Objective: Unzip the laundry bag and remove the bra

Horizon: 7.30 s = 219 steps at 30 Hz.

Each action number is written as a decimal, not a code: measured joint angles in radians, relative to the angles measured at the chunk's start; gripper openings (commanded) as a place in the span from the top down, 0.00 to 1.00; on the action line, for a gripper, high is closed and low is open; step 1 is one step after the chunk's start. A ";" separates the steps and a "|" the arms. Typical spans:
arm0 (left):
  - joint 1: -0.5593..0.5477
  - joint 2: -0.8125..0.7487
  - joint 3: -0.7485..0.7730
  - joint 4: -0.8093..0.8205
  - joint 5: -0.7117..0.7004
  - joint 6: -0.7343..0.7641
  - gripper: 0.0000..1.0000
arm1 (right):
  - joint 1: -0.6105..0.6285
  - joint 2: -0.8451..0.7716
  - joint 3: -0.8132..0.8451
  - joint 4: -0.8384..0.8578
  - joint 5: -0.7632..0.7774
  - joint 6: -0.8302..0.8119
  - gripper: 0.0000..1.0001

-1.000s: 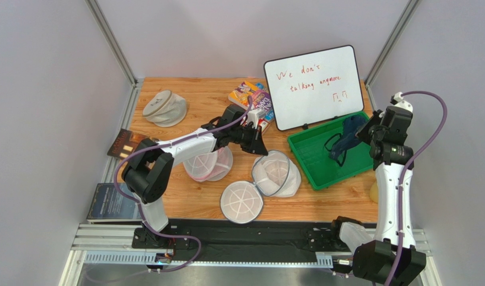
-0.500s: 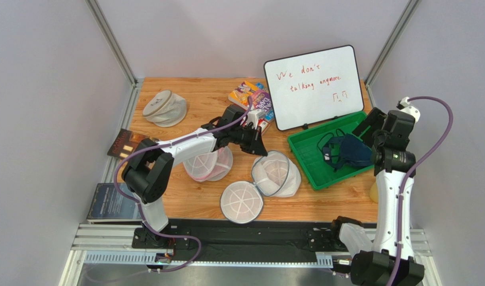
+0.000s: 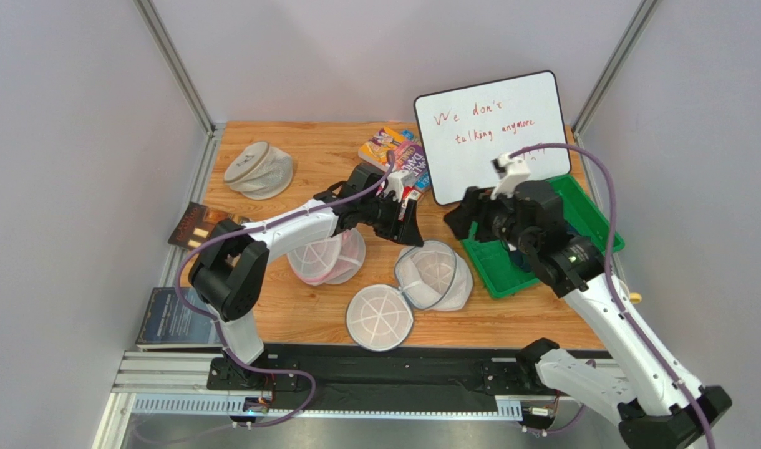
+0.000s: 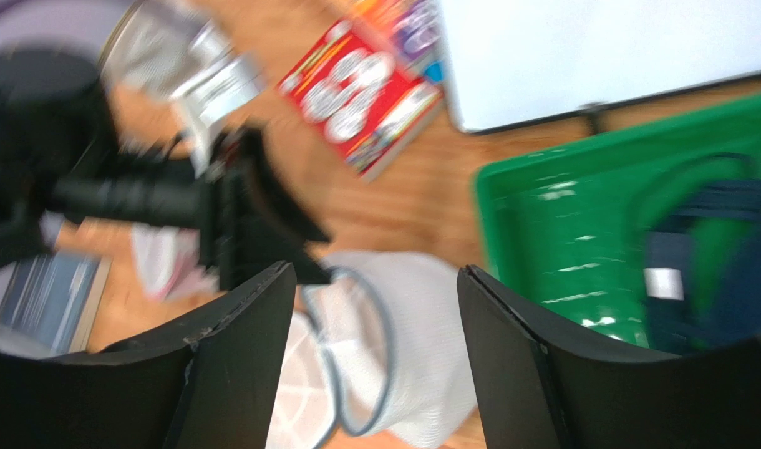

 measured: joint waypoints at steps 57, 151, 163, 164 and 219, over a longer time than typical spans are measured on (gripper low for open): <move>0.411 -0.723 -0.232 -0.347 -0.277 0.058 0.05 | 1.088 0.831 -0.011 0.179 0.459 0.073 0.54; -0.286 -0.185 -0.213 0.127 -0.219 -0.146 0.11 | 0.714 -0.317 -0.315 -0.168 0.772 0.438 0.36; -0.340 -0.068 -0.146 0.215 -0.171 -0.169 0.11 | 0.714 -0.304 -0.313 -0.227 0.861 0.452 0.35; -0.341 -0.063 -0.146 0.226 -0.166 -0.176 0.11 | 0.714 -0.301 -0.313 -0.228 0.864 0.453 0.35; 0.199 -0.677 -0.318 -0.123 -0.381 -0.033 0.04 | -0.003 -0.241 -0.378 0.021 0.465 0.236 0.41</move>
